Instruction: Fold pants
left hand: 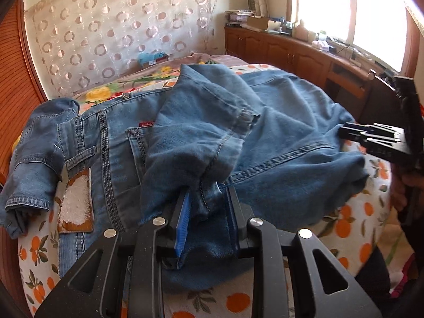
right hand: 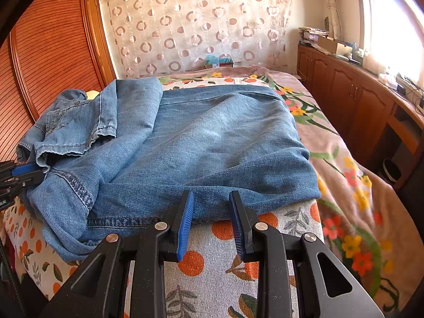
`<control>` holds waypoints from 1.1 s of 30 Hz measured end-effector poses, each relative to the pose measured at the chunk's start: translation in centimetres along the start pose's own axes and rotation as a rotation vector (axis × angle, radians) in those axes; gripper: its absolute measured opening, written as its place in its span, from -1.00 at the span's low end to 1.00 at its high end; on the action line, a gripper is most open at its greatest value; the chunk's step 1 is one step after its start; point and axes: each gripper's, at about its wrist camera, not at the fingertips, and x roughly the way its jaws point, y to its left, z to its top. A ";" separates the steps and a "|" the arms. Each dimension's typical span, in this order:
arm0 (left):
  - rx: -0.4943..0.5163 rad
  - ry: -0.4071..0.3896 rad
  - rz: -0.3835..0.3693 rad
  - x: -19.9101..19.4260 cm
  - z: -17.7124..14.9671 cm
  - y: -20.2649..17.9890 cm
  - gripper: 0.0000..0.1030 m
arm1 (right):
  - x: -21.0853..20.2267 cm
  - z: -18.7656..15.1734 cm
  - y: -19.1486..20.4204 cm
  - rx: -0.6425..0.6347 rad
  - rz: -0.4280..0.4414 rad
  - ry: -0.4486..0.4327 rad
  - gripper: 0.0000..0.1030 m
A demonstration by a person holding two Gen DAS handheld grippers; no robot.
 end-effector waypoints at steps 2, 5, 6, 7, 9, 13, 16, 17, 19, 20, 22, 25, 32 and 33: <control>0.017 -0.004 0.018 0.3 0.0 -0.2 -0.47 | 0.0 0.0 0.0 0.000 0.001 0.002 -0.45; 0.037 -0.010 0.012 0.3 -0.2 -0.2 -0.64 | 0.0 0.0 0.0 0.001 0.000 0.002 -0.45; 0.034 -0.009 0.006 0.0 -0.2 0.0 -0.64 | 0.0 0.0 -0.1 0.001 0.000 0.002 -0.45; 0.031 -0.014 0.003 -0.2 -0.3 0.2 -0.65 | 0.0 0.0 -0.1 0.001 0.001 0.002 -0.45; 0.015 -0.029 -0.001 -1.1 -0.3 0.7 -0.67 | 0.0 0.0 -0.1 0.000 0.001 0.003 -0.45; -0.061 -0.105 -0.024 -4.7 -0.5 2.8 -0.74 | 0.1 0.0 -0.2 0.001 0.001 0.005 -0.45; -0.096 -0.155 -0.018 -7.1 -1.0 4.6 -0.74 | 0.1 0.0 -0.2 0.001 0.001 0.006 -0.45; -0.105 -0.162 -0.005 -7.9 -1.4 5.5 -0.74 | 0.1 0.0 -0.2 0.001 0.000 0.007 -0.45; -0.128 -0.154 0.023 -8.3 -2.2 6.8 -0.74 | 0.2 -0.1 -0.3 0.002 -0.001 0.008 -0.45; -0.134 -0.148 0.024 -8.2 -2.6 7.2 -0.74 | 0.1 -0.1 -0.2 0.002 -0.001 0.009 -0.45; -0.150 -0.124 0.036 -7.7 -3.4 7.9 -0.74 | 0.1 -0.1 -0.3 0.003 -0.001 0.008 -0.45; -0.159 -0.105 0.035 -6.9 -4.1 8.2 -0.74 | 0.1 -0.1 -0.3 0.005 -0.002 0.010 -0.45; -0.182 -0.097 0.049 -6.7 -4.2 8.3 -0.65 | 0.1 0.0 -0.3 0.005 -0.004 0.014 -0.45; -0.184 -0.101 0.047 -6.9 -4.1 8.3 -0.63 | 0.1 0.0 -0.3 0.005 -0.004 0.014 -0.45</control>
